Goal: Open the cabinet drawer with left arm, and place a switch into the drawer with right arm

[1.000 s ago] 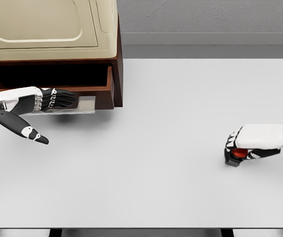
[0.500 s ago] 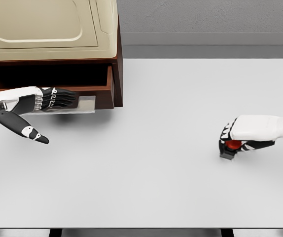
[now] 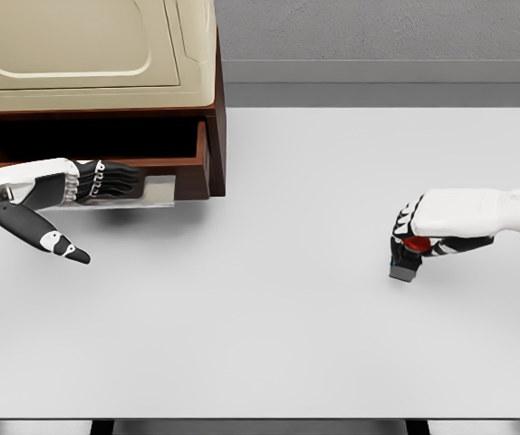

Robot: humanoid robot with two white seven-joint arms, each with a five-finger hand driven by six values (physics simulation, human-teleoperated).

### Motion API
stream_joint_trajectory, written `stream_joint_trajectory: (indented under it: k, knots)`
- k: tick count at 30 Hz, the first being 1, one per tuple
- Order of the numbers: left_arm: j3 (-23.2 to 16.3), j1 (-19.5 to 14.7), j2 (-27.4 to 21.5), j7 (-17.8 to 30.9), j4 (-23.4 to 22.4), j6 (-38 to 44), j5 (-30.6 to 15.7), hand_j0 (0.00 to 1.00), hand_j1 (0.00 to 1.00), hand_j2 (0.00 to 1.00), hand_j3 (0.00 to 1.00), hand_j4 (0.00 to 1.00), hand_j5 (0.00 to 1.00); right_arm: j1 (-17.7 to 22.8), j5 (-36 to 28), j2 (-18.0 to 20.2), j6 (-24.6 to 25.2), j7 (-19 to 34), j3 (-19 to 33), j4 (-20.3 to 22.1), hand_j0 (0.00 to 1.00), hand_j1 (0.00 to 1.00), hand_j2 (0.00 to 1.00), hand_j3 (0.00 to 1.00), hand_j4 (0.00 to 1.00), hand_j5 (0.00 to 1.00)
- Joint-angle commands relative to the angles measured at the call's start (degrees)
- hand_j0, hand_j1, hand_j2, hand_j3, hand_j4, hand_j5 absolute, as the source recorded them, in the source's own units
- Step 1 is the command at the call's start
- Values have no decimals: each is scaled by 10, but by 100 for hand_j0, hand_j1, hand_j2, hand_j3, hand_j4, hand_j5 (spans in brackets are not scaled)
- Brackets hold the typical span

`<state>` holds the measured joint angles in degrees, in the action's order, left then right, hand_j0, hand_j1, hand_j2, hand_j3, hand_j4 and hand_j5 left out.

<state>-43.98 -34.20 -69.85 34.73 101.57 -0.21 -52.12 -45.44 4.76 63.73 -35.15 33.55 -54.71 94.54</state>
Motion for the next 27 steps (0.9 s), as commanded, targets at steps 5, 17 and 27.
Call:
stream_joint_trajectory:
  k: [5, 17, 27]
  knots:
    - [-14, 0, -1, 3, -5, 1, 62, 100, 100, 100, 100, 100, 100, -1, -2, -21, 2, 15, 18, -19, 51, 51, 51, 51, 51, 51]
    - [-7, -1, 0, 3, -5, 0, 51, 100, 100, 100, 100, 100, 100, -21, 17, -88, 2, 15, 50, -69, 51, 51, 51, 51, 51, 51]
    - [-6, -7, 1, 3, -5, -1, 34, 100, 100, 100, 100, 100, 100, -47, 56, -142, 2, 15, 50, -75, 51, 51, 51, 51, 51, 51]
